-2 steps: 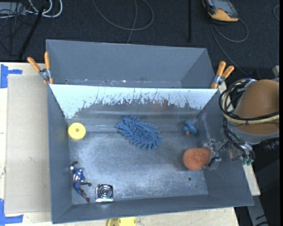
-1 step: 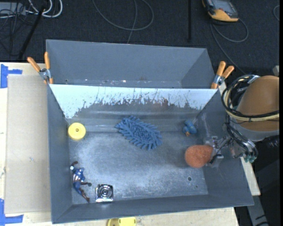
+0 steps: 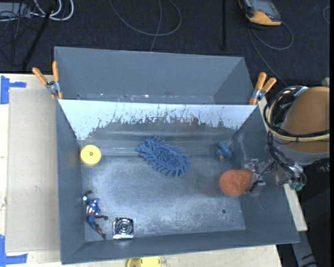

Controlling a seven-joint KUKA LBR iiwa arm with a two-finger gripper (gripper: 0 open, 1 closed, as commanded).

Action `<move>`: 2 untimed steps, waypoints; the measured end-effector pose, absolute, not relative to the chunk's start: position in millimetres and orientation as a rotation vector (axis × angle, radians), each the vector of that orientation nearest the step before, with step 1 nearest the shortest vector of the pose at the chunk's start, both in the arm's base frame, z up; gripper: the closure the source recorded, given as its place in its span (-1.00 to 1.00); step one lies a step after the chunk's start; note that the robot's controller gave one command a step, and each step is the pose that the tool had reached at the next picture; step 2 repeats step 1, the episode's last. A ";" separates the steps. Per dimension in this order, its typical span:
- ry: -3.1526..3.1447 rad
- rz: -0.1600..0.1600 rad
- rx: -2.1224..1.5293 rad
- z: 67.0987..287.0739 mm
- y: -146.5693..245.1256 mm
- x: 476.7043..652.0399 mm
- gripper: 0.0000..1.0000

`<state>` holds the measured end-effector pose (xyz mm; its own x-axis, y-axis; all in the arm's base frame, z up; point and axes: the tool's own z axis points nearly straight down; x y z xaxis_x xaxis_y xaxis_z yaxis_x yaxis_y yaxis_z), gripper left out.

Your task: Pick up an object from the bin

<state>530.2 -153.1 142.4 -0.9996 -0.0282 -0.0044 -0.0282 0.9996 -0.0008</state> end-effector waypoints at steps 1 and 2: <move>3.140 0.000 -0.044 149.7 -152.7 529.7 1.00; 3.140 0.000 -0.044 149.7 -152.7 529.7 1.00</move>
Offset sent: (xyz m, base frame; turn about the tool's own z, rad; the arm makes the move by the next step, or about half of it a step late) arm 0.0000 -0.0002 0.0055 0.0000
